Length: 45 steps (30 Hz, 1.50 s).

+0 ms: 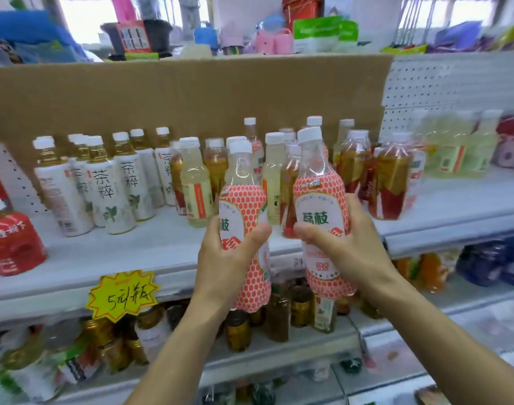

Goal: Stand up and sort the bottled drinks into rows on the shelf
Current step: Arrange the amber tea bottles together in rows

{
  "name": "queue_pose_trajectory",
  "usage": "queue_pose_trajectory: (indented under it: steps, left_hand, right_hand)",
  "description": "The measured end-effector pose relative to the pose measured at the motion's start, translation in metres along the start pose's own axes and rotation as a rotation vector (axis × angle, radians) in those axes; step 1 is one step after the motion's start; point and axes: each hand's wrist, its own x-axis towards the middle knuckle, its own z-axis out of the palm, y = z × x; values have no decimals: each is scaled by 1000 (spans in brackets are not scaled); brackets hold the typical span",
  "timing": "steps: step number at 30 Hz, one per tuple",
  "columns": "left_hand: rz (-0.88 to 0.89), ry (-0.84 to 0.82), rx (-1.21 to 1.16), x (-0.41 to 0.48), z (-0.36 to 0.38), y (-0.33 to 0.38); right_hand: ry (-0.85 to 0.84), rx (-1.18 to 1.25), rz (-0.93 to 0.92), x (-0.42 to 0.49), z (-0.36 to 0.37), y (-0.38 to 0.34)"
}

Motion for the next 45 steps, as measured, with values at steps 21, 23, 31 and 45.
queue_pose_trajectory:
  steps: [21,23,31,45]
  left_hand:
    - [-125,-521,-133,10,349,-30]
    - [-149,-529,-143,14,390,-34]
    - [-179,-604,-119,25,536,-32]
    - [-195,-414,-208,2,771,-20]
  right_hand:
    - [501,-216,236,1,-299,96]
    - [519,-221,237,11,-336,108]
    - [587,-217,249,38,-470,141]
    - [304,-174,254,97,-726,217]
